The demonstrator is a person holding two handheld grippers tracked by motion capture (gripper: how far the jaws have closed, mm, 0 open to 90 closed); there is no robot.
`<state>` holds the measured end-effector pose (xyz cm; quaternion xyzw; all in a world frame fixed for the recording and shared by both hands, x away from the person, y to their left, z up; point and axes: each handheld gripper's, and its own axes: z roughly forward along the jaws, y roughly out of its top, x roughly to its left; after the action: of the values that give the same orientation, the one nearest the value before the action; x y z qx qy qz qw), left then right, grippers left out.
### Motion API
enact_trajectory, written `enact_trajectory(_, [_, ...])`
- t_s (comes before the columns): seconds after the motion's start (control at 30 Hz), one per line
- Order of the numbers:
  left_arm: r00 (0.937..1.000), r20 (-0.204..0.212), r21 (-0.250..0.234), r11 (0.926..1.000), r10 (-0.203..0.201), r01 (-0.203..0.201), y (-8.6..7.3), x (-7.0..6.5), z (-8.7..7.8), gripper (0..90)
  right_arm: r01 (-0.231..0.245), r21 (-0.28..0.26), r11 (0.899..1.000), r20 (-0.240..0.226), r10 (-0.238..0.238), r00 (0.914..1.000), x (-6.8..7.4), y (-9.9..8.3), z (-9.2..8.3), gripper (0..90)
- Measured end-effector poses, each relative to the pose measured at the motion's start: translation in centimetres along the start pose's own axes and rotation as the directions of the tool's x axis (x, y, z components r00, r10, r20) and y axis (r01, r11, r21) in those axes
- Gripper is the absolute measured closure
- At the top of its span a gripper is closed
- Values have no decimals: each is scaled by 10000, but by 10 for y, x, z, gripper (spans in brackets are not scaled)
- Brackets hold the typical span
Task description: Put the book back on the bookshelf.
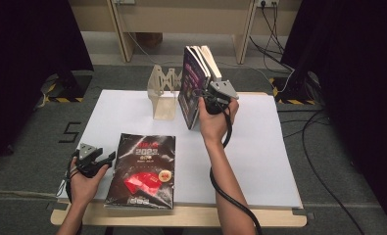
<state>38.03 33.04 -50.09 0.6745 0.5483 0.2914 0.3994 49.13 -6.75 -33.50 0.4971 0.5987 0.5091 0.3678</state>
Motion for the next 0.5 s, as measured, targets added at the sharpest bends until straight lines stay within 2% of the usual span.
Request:
enact_trajectory(0.2, [10000, 34, -32, 10000, -51, 51, 0, 1, 0, 413, -104, 291, 9995, -64, 106, 9999, 1, 3, 14, 657])
enact_trajectory(0.37, [10000, 44, 31, 10000, -50, 50, 0, 1, 0, 413, -134, 444, 9989, -77, 137, 9999, 8, 5, 24, 671])
enact_trajectory(0.5, [10000, 48, 36, 10000, -42, 42, 0, 1, 0, 413, 182, 561, 9983, -224, -169, 9996, 18, 9, 34, 677])
